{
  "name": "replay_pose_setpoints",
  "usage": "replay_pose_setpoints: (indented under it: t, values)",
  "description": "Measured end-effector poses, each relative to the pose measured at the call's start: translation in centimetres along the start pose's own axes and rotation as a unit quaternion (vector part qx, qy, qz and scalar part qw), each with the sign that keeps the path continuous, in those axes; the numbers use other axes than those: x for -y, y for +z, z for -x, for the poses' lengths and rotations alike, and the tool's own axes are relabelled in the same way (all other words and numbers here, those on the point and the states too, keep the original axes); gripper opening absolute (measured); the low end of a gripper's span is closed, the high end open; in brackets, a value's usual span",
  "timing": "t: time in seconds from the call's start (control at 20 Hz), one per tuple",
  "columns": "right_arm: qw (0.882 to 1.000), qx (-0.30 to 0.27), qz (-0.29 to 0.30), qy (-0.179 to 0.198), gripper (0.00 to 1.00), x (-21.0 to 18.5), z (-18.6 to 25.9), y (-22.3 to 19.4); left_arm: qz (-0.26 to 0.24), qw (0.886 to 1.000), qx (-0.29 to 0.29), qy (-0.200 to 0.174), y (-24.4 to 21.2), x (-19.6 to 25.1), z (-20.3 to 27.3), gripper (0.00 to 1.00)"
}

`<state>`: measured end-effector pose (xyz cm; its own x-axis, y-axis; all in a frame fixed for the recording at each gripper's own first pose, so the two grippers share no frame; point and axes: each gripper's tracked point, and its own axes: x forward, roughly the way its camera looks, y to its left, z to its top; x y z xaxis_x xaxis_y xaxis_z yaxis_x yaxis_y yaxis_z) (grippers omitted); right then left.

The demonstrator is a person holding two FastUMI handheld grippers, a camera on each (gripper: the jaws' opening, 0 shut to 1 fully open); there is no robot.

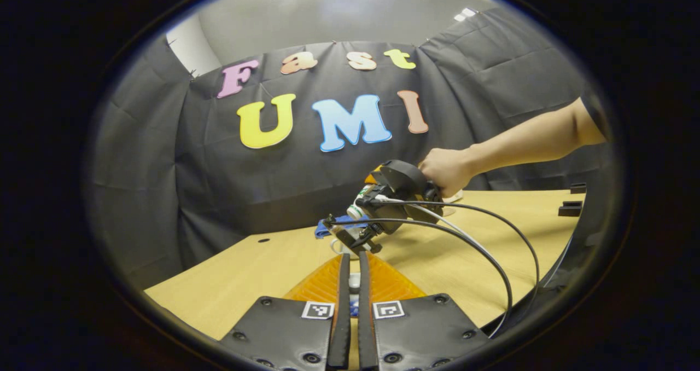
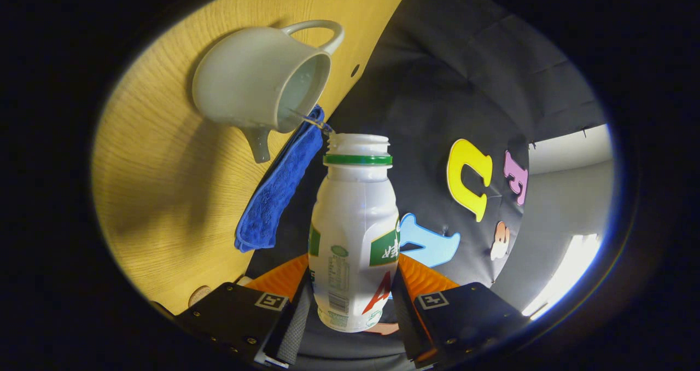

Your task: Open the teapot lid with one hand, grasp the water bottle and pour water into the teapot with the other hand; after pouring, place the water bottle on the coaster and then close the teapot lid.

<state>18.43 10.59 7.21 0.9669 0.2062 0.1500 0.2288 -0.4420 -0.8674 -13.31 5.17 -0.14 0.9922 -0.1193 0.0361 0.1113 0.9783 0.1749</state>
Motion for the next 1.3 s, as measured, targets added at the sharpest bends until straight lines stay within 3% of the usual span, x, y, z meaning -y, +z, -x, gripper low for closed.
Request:
replay_pose_setpoints:
  t: [0.4, 0.45, 0.5, 0.65, 0.7, 0.75, 1.05, 1.15, 1.3]
  values:
    - [0.999, 0.011, 0.028, -0.017, 0.71, 0.8, -0.1, 0.3, -0.002, 1.000, 0.000, 0.001, 0.0, -0.1, 0.1, 0.16]
    - [0.999, 0.012, 0.032, -0.020, 0.71, 1.0, -0.1, 0.4, -0.002, 1.000, 0.000, 0.001, 0.0, -0.1, 0.2, 0.12]
    - [0.999, 0.012, 0.035, -0.022, 0.71, 1.1, -0.1, 0.4, -0.002, 1.000, 0.001, 0.002, 0.2, -0.1, 0.4, 0.16]
    - [0.999, 0.014, 0.038, -0.030, 0.71, 1.3, 0.0, 0.6, -0.003, 1.000, 0.002, 0.003, 0.2, 0.0, 0.6, 0.16]
    - [0.999, 0.015, 0.038, -0.032, 0.71, 1.3, 0.1, 0.7, -0.003, 1.000, 0.002, 0.003, 0.2, 0.0, 0.6, 0.12]
    - [0.999, 0.016, 0.037, -0.032, 0.71, 1.3, 0.2, 0.7, -0.004, 1.000, 0.002, 0.003, 0.2, 0.0, 0.6, 0.16]
    - [0.999, 0.026, 0.040, -0.018, 0.71, 0.1, 0.3, 1.4, -0.005, 1.000, 0.001, 0.004, 0.4, -0.2, 0.3, 0.16]
    - [0.999, 0.026, 0.031, -0.013, 0.71, -0.4, 0.1, 1.4, -0.003, 1.000, 0.001, 0.004, 0.3, -0.2, 0.3, 0.16]
    - [0.999, 0.024, -0.035, 0.012, 0.71, -1.6, 0.2, 1.2, 0.001, 1.000, -0.001, 0.004, 0.1, -0.2, 0.5, 0.16]
